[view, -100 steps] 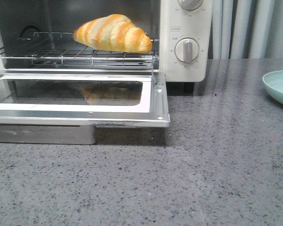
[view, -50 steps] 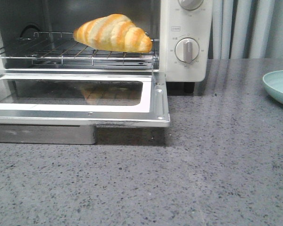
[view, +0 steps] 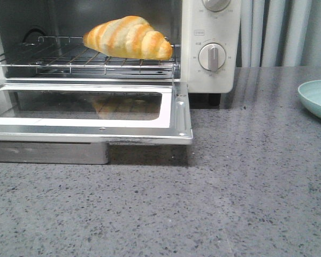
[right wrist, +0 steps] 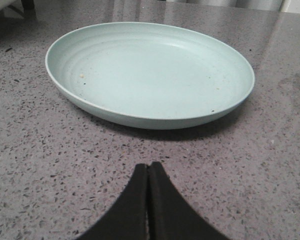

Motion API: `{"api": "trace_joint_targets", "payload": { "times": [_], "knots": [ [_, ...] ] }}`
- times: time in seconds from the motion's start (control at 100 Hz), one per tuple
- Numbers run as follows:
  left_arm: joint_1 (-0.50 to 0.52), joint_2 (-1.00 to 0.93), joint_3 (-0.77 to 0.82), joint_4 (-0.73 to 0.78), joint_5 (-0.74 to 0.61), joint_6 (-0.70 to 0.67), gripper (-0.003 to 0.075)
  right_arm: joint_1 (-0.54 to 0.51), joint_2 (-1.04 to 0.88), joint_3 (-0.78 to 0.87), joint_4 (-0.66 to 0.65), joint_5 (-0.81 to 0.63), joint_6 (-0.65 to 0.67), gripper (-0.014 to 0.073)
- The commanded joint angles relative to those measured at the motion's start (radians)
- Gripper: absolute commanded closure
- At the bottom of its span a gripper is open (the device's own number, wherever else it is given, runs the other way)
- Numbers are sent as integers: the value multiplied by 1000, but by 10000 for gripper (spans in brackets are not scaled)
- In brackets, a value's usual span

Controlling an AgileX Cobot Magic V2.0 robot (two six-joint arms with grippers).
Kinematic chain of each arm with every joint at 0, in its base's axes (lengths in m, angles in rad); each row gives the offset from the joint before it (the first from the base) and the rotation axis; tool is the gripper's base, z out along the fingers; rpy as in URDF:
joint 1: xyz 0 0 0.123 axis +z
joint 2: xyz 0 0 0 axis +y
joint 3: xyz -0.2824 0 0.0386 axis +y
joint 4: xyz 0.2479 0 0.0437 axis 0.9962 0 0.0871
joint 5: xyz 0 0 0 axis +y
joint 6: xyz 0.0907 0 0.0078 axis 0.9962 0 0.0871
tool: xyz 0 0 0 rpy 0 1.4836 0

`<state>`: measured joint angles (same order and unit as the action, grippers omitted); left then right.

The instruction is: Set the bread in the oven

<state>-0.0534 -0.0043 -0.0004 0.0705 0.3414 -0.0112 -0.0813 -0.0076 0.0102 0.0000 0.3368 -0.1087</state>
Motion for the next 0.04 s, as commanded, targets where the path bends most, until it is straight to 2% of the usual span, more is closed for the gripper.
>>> {"api": "trace_joint_targets", "payload": {
  "times": [0.0, 0.03],
  "knots": [
    [1, -29, 25, 2, -53, -1, 741, -1, -23, 13, -12, -25, -7, 668],
    [1, -29, 25, 2, -53, -1, 741, -1, -23, 13, -12, -25, -7, 668]
  ]
}}
